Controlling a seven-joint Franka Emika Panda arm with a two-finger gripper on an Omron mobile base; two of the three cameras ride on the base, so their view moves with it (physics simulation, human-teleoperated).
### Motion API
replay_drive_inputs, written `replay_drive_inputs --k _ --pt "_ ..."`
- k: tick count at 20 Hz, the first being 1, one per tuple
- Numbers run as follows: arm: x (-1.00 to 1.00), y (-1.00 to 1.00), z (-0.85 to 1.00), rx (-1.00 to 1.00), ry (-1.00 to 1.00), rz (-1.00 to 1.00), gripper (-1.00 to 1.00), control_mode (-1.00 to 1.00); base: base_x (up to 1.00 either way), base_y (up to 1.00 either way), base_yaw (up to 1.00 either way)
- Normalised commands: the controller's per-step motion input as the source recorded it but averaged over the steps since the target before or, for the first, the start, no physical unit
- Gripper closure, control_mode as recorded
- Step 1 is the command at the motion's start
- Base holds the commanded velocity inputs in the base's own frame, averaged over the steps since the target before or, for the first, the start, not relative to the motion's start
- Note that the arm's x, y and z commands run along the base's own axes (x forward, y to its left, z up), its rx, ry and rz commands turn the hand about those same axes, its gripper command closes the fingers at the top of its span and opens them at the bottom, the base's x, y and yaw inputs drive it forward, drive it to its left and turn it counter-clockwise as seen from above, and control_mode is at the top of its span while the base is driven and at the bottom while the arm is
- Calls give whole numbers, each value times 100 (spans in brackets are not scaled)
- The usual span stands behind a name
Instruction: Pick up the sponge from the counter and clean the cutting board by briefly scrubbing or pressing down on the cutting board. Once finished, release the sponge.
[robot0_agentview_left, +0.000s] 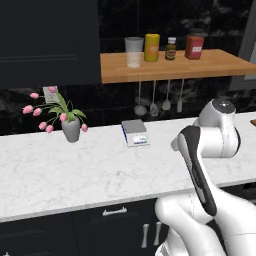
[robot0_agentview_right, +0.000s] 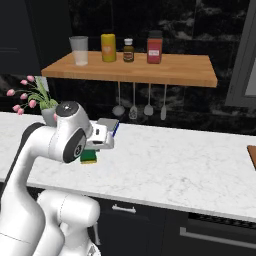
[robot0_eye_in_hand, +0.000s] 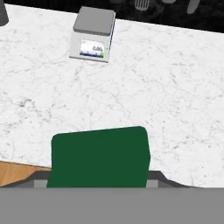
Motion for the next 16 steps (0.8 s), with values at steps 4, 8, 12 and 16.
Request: replay_drive_inputs --k 4,8,12,16 --pt "-91 -68 0 2 -27 0 100 -100 0 0 0" --pt "-57 -83 0 0 -6 0 100 -100 0 0 0" --pt "-4 -26 0 0 -7 0 100 -100 0 0 0" --pt "44 1 7 0 -11 0 100 -100 0 0 0"
